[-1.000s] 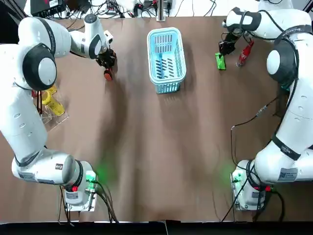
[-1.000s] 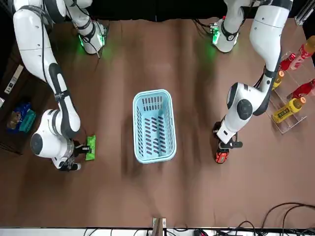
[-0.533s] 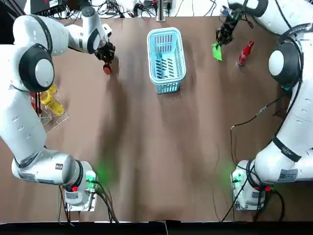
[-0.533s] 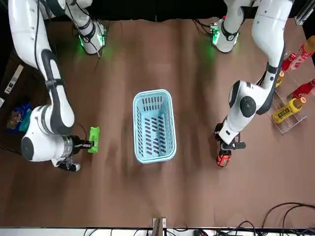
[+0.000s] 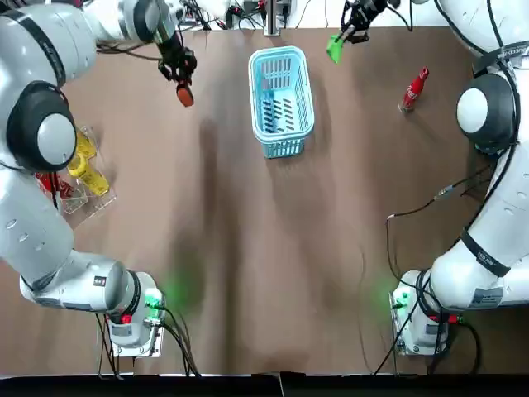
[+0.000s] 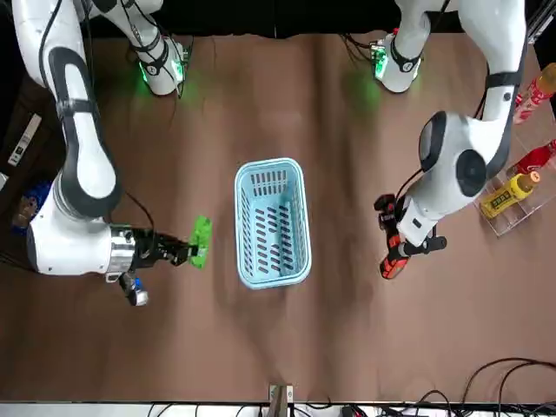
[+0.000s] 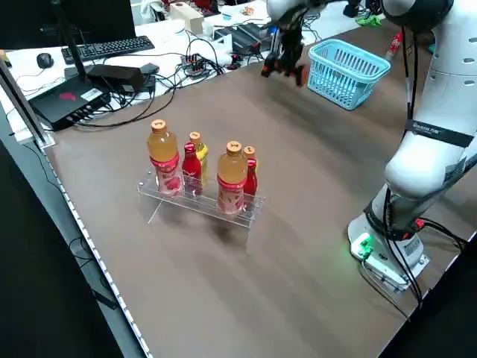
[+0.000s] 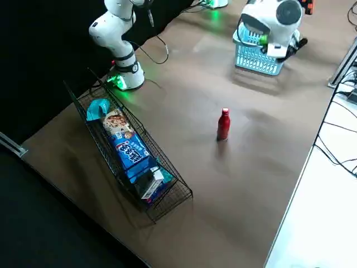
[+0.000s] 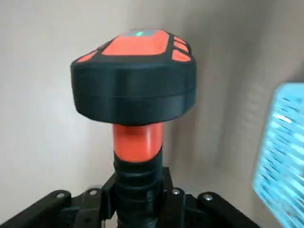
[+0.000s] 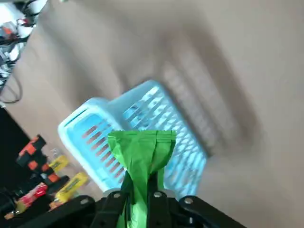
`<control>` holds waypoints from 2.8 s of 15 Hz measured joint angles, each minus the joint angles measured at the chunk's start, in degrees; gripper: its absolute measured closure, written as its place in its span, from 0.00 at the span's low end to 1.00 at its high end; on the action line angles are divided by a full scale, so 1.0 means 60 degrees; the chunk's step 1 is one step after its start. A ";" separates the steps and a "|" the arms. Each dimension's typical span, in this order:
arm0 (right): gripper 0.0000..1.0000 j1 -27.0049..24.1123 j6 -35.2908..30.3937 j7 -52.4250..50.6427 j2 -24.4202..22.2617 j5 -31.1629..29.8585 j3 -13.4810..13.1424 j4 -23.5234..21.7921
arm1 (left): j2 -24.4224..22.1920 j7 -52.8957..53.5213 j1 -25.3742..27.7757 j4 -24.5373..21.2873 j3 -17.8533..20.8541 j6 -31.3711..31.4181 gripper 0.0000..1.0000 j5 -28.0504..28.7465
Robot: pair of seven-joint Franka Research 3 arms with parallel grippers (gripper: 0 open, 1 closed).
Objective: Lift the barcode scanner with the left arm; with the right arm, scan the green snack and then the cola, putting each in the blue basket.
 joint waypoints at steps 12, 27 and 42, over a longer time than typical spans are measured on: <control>0.87 0.2372 0.2572 0.2467 -0.0147 -0.0628 0.0981 0.0336 | -0.0073 -0.0430 -0.0156 0.2525 -0.0706 -0.2815 0.65 -0.5027; 0.87 0.3184 0.3566 0.2496 0.0095 -0.1564 0.0955 0.0146 | 0.0284 0.0212 -0.0397 0.2765 -0.1520 -0.2112 0.65 -0.5297; 0.87 0.3177 0.3573 0.2496 0.0094 -0.1622 0.0897 0.0143 | 0.0735 0.0406 -0.0841 0.2784 -0.1508 -0.1620 0.65 -0.5193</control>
